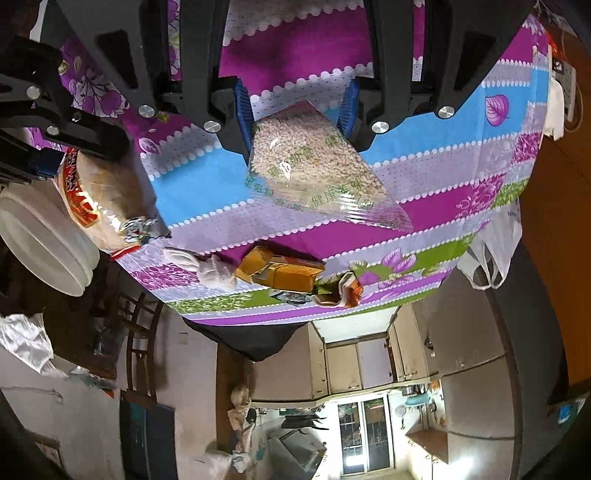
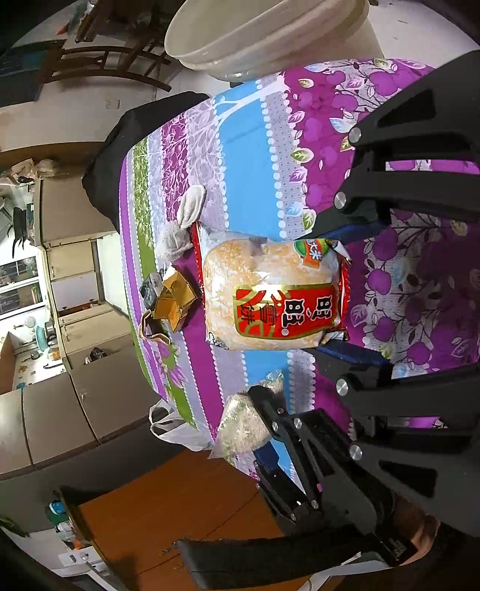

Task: Collect trash
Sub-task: 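Carry the rice bag and bread bag over the white bucket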

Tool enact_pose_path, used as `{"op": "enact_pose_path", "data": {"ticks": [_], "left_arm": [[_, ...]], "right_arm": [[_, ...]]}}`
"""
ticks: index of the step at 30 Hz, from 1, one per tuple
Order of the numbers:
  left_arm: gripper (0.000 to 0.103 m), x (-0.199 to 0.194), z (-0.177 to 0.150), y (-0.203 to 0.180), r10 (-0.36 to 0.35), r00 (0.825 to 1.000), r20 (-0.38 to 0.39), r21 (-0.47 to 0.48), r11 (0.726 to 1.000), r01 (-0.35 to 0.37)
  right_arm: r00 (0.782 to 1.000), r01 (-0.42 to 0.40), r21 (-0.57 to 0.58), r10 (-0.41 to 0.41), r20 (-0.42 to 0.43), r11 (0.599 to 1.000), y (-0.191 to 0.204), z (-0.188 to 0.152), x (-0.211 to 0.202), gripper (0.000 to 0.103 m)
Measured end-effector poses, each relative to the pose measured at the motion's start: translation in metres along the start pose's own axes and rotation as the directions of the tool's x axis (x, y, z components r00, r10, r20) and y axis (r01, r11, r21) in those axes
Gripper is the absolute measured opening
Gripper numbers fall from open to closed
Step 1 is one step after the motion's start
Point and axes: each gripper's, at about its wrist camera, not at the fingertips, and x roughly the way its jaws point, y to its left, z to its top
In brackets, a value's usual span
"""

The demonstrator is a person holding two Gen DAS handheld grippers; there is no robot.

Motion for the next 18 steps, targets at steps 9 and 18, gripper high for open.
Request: {"op": "enact_pose_path", "data": {"ticks": [9,18], "left_arm": [[0.039,-0.0038,-0.0009,-0.0064,0.015,1.0,0.011,0.028,0.999,-0.015],[0.039,-0.0039,-0.0016,-0.0098,0.018,1.0,0.008,0.037,0.999,-0.018]], "right_arm": [[1.0,0.0,0.001,0.0,-0.009,1.0,-0.0013,-0.0082,-0.0005,0.044],[1.0,0.011,0.0,-0.011,-0.004,1.0,-0.003,-0.0092,-0.0035,0.044]]}}
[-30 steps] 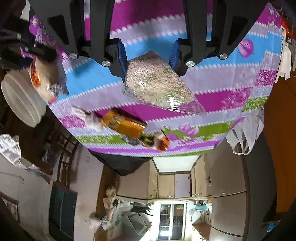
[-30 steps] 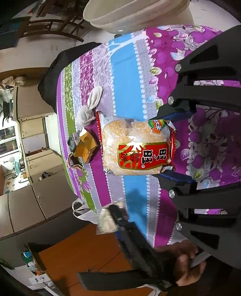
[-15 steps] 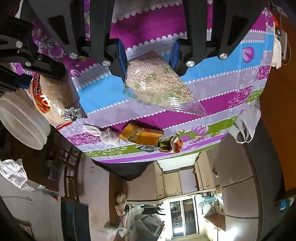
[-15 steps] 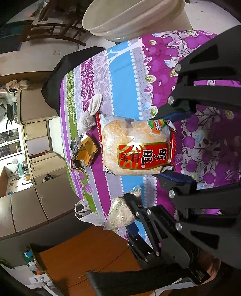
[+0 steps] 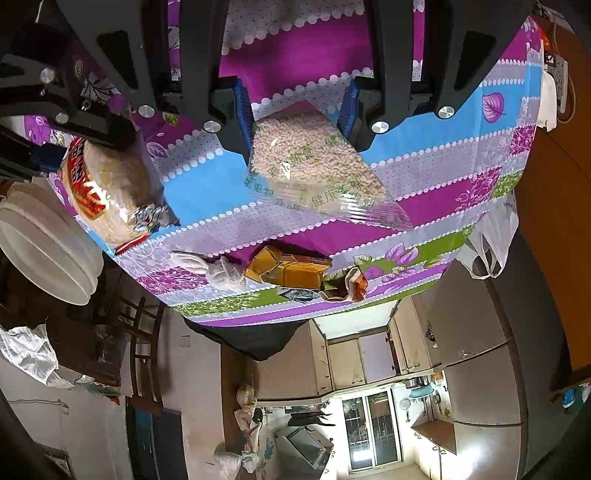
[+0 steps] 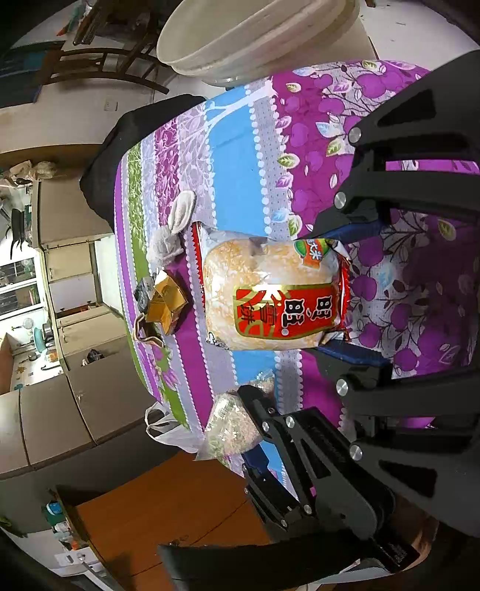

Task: Collect trash
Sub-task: 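Carry the rice bag and bread bag over the white bucket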

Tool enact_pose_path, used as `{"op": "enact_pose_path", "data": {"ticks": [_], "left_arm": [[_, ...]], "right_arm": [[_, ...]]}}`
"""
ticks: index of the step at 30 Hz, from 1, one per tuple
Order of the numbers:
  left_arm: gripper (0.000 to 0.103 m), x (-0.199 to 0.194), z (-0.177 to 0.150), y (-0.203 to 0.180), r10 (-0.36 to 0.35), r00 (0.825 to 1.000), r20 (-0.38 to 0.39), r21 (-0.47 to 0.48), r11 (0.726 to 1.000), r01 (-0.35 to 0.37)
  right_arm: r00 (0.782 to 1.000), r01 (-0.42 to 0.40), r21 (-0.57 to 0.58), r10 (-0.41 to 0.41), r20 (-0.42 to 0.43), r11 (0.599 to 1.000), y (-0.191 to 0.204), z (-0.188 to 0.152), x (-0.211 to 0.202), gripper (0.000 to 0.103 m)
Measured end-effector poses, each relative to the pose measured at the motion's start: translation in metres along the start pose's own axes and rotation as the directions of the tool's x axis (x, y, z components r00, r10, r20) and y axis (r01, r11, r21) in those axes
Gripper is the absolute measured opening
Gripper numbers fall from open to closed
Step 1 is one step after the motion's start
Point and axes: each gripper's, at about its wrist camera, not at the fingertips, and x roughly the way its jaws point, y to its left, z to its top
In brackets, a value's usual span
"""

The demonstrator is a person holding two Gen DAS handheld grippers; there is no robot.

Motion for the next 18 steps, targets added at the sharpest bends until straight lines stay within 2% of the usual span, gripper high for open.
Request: {"op": "enact_pose_path", "data": {"ticks": [9,18], "left_arm": [[0.04,-0.001,0.015,-0.012,-0.006,1.0,0.021,0.034,0.999,0.005],[0.04,0.001,0.058,-0.051,-0.045,0.996,0.077,0.118,0.992,0.036]], "right_arm": [[0.998,0.037,0.007,-0.038,0.059,0.999,-0.017,0.017,-0.019,0.044],[0.986,0.099,0.024,-0.101,0.135,0.995,-0.054,0.045,-0.055,0.044]]}}
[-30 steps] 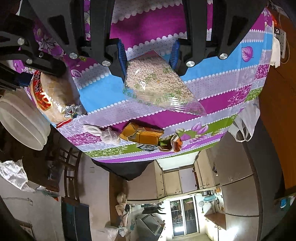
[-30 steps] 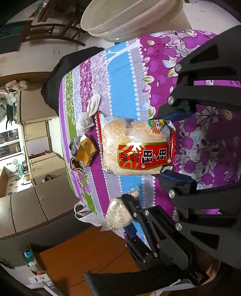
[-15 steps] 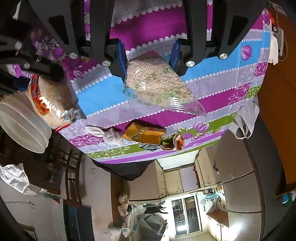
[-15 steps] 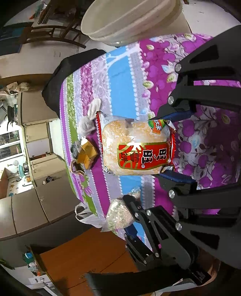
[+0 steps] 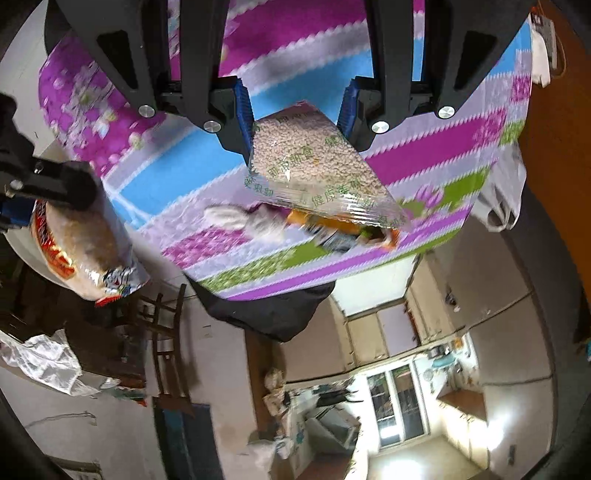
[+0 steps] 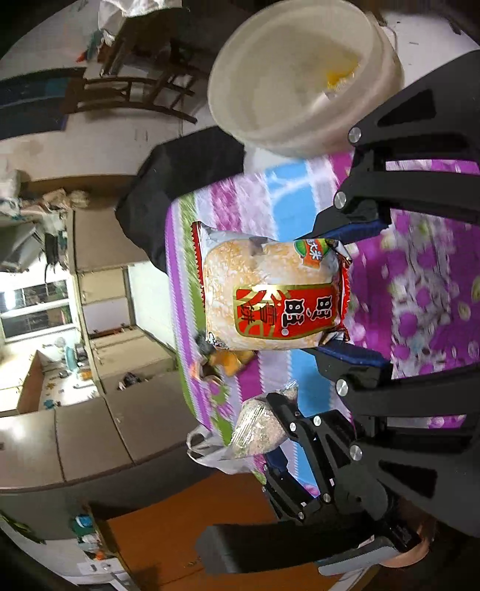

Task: Collect trash
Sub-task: 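Carry the rice bag and bread bag over the white bucket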

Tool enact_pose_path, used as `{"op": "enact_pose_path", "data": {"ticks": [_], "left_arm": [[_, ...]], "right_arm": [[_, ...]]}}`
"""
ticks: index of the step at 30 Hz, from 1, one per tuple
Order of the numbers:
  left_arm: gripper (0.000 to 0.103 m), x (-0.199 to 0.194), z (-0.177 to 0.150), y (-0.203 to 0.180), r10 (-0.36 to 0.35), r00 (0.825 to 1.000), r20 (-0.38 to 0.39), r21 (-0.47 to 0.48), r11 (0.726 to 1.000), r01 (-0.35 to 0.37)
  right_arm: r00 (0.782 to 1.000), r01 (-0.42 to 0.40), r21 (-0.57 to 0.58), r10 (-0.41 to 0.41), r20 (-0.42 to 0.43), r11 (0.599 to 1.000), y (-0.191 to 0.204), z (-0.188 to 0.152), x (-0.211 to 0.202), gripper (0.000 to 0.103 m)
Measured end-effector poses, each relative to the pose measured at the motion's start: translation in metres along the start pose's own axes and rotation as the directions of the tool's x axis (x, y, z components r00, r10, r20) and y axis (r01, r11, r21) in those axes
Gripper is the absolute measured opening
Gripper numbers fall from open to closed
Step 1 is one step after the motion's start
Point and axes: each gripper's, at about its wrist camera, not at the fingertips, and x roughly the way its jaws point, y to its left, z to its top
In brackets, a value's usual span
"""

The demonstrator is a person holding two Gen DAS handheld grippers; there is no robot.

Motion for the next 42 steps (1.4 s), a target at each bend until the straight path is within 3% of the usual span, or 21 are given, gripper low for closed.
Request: {"op": "enact_pose_path", "data": {"ticks": [10,23,35,39,42], "left_arm": [[0.04,0.007,0.057,-0.07,-0.087,0.994,0.071,0.113,0.99,0.079],[0.04,0.032,0.113,-0.183,-0.198,0.977,0.083,0.268,0.948,0.17],[0.04,0.066,0.153,-0.275,-0.285,0.959,0.011,0.419,0.872,0.254],[0.04,0.083,0.17,-0.296,-0.358,0.932,-0.064,0.425,0.835,0.35],[0.04,0.097,0.175,-0.31,-0.411,0.901,-0.136,0.433,0.794,0.427]], "right_arm": [[0.984,0.164,0.052,-0.167,0.058,0.985,-0.075,0.025,-0.042,0.044],[0.931,0.362,0.138,-0.365,-0.004,0.922,-0.184,0.035,-0.07,0.045],[0.924,0.372,0.166,-0.346,-0.165,0.913,-0.243,0.039,-0.061,0.045],[0.924,0.357,0.181,-0.318,-0.214,0.916,-0.25,0.034,-0.057,0.045],[0.918,0.354,0.183,-0.303,-0.256,0.917,-0.254,0.034,-0.05,0.045]]}}
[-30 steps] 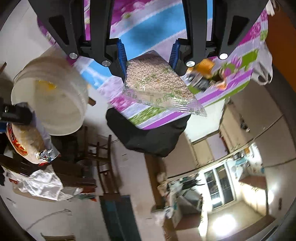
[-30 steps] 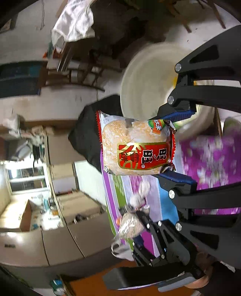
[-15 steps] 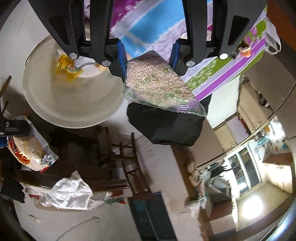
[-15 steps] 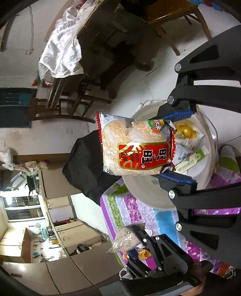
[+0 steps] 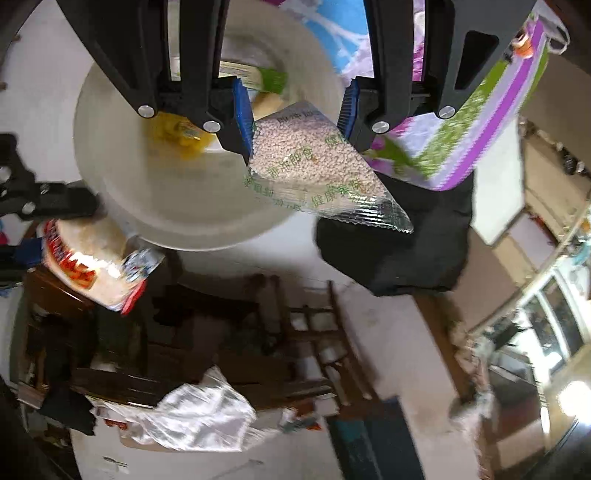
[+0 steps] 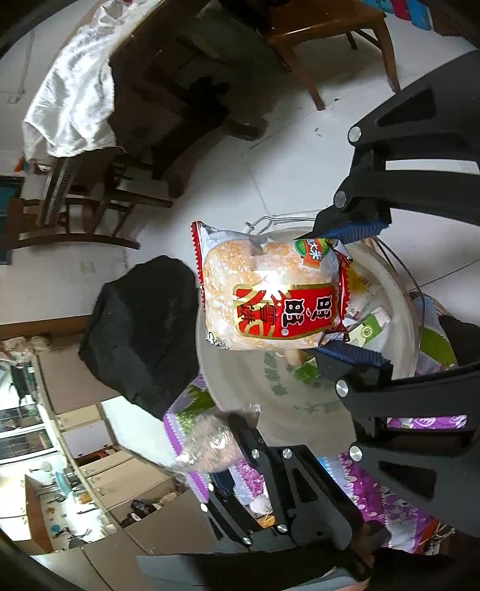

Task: Collect trash
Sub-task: 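Carry the rice bag and bread bag over the white bucket, then open both tools to drop the rice bag and bread bag into the bucket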

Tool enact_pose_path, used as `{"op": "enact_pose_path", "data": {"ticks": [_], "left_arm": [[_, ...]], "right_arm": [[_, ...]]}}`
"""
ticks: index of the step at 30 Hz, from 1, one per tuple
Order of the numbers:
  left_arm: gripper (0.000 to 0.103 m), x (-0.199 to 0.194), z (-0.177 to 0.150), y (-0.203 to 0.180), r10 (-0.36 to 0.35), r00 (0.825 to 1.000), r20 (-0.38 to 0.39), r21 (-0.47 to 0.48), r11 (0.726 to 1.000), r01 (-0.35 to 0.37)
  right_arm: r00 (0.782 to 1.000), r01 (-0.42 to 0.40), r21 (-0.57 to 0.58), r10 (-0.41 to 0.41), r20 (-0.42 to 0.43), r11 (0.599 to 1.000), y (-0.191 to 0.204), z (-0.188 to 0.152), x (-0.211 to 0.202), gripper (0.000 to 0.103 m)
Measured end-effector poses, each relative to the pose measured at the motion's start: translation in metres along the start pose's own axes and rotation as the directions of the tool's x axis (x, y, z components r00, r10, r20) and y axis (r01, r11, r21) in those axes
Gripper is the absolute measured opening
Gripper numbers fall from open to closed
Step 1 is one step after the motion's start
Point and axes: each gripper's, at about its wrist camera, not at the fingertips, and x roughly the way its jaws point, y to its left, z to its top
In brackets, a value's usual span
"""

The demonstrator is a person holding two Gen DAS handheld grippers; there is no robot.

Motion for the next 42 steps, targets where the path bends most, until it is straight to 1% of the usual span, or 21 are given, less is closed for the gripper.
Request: {"op": "enact_pose_path", "data": {"ticks": [2,3,5,8,14,19,35,37,39,41,42], "left_arm": [[0.04,0.016,0.005,-0.001,-0.068,0.997,-0.043,0.019,0.997,0.069],[0.04,0.023,0.006,-0.002,-0.074,0.996,-0.056,0.027,0.997,0.076],[0.04,0.034,0.005,-0.004,-0.074,0.994,-0.078,0.042,0.996,0.077],[0.04,0.043,0.001,-0.007,-0.095,0.99,-0.104,0.046,0.994,0.1],[0.04,0.041,-0.021,-0.009,-0.084,0.989,-0.118,0.082,0.992,0.094],[0.04,0.041,-0.028,-0.007,-0.075,0.99,-0.121,0.086,0.993,0.086],[0.04,0.032,-0.025,-0.001,-0.065,0.991,-0.117,0.082,0.994,0.075],[0.04,0.032,-0.024,-0.002,-0.064,0.991,-0.116,0.081,0.994,0.073],[0.041,0.032,-0.024,-0.002,-0.053,0.992,-0.113,0.081,0.995,0.063],[0.043,0.033,-0.025,-0.002,-0.036,0.993,-0.115,0.079,0.996,0.045],[0.044,0.034,-0.025,-0.001,-0.04,0.992,-0.122,0.073,0.996,0.049]], "right_arm": [[0.999,0.002,-0.006,-0.002,-0.038,1.0,-0.001,0.002,0.008,0.045],[0.998,-0.001,-0.007,0.001,-0.056,1.0,-0.001,0.003,0.012,0.045],[0.996,-0.008,-0.003,0.008,-0.089,1.0,-0.003,0.005,0.018,0.045],[0.99,-0.022,0.002,0.022,-0.137,1.0,-0.004,0.008,0.029,0.045],[0.982,-0.035,-0.011,0.033,-0.188,0.999,-0.001,0.007,0.042,0.045],[0.979,-0.032,-0.025,0.026,-0.204,0.999,0.0,0.01,0.043,0.045],[0.978,-0.015,-0.067,0.001,-0.207,0.998,0.01,0.02,0.04,0.045],[0.979,-0.011,-0.07,-0.003,-0.203,0.998,0.01,0.021,0.04,0.047],[0.982,-0.001,-0.067,-0.012,-0.19,0.998,0.008,0.022,0.041,0.053],[0.983,0.007,-0.063,-0.018,-0.182,0.998,0.008,0.021,0.04,0.053],[0.983,0.007,-0.06,-0.018,-0.181,0.998,0.006,0.02,0.04,0.053]]}}
